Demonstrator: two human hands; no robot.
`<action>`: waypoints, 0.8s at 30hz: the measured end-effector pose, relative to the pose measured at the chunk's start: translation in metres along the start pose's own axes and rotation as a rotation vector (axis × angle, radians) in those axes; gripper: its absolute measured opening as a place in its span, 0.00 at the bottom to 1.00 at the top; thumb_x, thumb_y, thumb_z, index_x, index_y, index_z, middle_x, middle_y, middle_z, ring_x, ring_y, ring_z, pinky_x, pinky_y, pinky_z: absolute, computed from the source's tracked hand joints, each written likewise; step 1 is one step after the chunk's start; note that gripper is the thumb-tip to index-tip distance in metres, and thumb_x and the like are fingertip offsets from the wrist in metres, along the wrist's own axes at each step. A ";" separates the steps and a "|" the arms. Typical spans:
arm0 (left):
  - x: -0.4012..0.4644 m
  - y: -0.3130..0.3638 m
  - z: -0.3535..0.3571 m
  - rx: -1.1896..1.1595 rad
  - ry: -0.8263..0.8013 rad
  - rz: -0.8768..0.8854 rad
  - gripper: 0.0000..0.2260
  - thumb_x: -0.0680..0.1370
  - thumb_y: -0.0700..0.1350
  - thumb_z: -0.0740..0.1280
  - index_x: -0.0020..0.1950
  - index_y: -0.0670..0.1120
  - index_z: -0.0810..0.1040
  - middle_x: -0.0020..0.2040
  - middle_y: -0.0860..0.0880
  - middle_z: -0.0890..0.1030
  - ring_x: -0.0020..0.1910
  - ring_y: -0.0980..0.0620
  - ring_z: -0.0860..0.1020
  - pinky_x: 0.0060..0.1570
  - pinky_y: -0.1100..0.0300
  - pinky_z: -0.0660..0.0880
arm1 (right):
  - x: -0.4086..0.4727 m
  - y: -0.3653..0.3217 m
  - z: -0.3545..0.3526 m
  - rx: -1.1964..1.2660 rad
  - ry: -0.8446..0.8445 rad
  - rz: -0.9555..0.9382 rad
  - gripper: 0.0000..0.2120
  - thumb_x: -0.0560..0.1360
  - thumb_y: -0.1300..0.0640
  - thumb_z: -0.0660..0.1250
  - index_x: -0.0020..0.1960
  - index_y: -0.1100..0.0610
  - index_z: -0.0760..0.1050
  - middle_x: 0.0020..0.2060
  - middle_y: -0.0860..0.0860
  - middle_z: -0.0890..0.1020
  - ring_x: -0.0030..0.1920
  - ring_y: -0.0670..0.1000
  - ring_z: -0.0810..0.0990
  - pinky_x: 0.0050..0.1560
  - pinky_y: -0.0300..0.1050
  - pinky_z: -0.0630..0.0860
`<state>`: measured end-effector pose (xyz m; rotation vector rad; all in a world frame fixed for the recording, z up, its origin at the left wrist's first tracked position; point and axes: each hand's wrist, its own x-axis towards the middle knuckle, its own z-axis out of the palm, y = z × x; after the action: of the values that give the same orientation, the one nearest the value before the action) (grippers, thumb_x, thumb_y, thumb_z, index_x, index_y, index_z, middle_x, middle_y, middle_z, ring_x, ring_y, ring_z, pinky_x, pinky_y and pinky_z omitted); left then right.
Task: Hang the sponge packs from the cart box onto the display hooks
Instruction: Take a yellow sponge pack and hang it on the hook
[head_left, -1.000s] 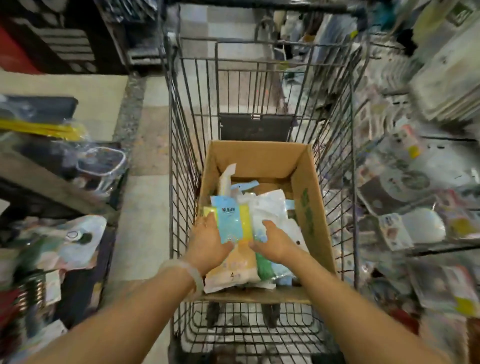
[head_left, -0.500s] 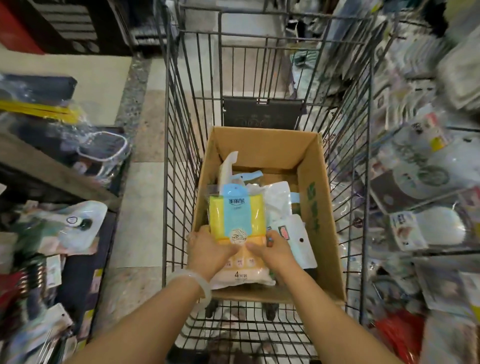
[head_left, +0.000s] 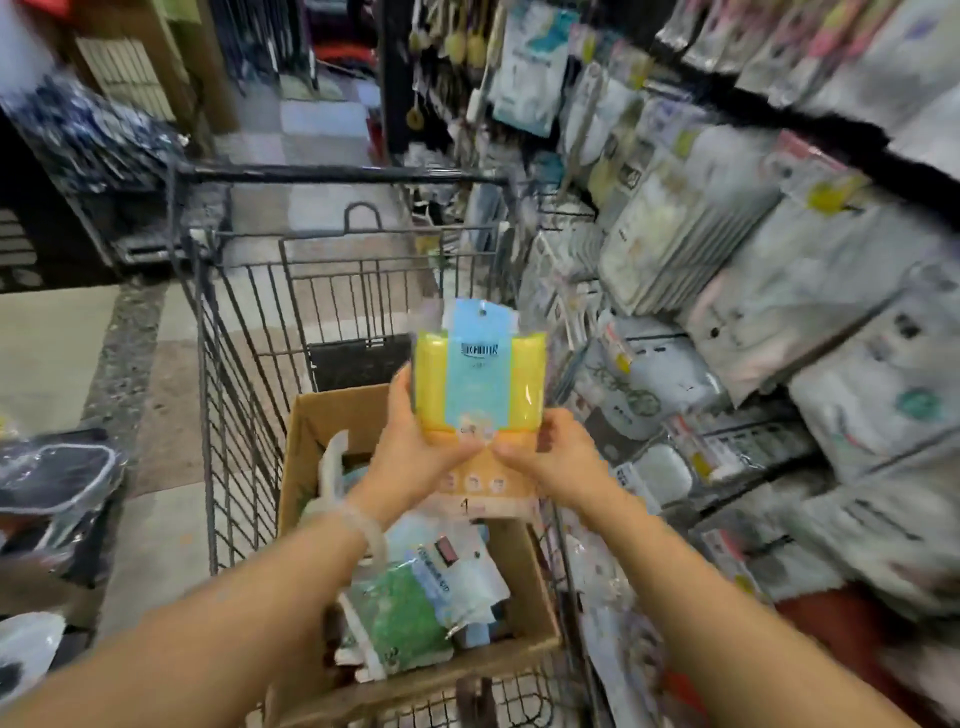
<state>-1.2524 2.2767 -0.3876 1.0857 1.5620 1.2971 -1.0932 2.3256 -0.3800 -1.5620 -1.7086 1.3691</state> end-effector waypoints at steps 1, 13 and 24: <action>0.008 0.021 0.002 -0.019 -0.047 0.038 0.46 0.63 0.38 0.78 0.72 0.51 0.52 0.59 0.55 0.74 0.49 0.71 0.76 0.45 0.71 0.76 | -0.003 -0.017 -0.016 -0.011 0.041 -0.048 0.23 0.67 0.58 0.75 0.56 0.63 0.70 0.52 0.58 0.80 0.50 0.53 0.80 0.52 0.50 0.79; -0.001 0.278 0.120 -0.184 -0.474 0.599 0.49 0.64 0.35 0.76 0.75 0.48 0.49 0.67 0.48 0.71 0.59 0.54 0.77 0.54 0.58 0.78 | -0.143 -0.173 -0.229 -0.200 0.750 -0.600 0.50 0.68 0.59 0.74 0.76 0.55 0.42 0.71 0.54 0.66 0.68 0.51 0.69 0.68 0.54 0.68; -0.101 0.445 0.229 -0.364 -0.776 0.885 0.48 0.63 0.43 0.78 0.73 0.54 0.50 0.64 0.45 0.75 0.57 0.46 0.78 0.56 0.46 0.77 | -0.331 -0.240 -0.355 -0.478 1.170 -0.687 0.52 0.66 0.59 0.76 0.75 0.51 0.43 0.52 0.35 0.69 0.53 0.41 0.76 0.54 0.39 0.78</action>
<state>-0.9544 2.2908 0.0266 1.8217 0.2276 1.3496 -0.8243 2.1799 0.0672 -1.3015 -1.5084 -0.3248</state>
